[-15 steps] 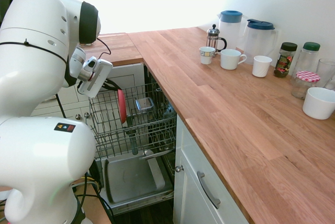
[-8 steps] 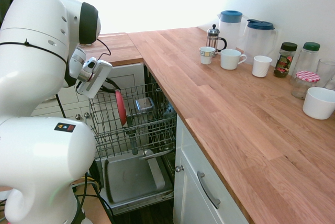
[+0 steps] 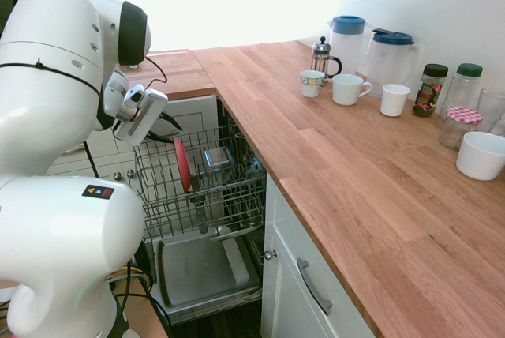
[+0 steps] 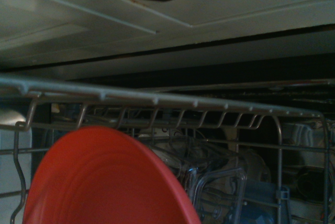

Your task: Put the plate in the dishwasher

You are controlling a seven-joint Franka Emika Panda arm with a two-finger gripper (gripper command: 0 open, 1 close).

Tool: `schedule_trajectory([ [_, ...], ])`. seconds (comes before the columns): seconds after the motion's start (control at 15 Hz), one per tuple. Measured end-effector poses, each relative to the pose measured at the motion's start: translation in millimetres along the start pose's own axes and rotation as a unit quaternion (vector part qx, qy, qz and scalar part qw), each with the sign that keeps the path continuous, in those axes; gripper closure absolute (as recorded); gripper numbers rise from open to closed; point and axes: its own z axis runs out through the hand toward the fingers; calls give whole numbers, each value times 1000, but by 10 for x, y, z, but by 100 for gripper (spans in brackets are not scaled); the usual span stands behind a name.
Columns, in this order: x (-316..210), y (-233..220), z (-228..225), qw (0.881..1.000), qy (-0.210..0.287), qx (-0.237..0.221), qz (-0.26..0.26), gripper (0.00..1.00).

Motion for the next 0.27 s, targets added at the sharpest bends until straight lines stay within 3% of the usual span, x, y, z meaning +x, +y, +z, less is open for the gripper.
schedule_trajectory([
  [0.27, 137, 212, -343, 1000, -6, 8, 26, 0],
])
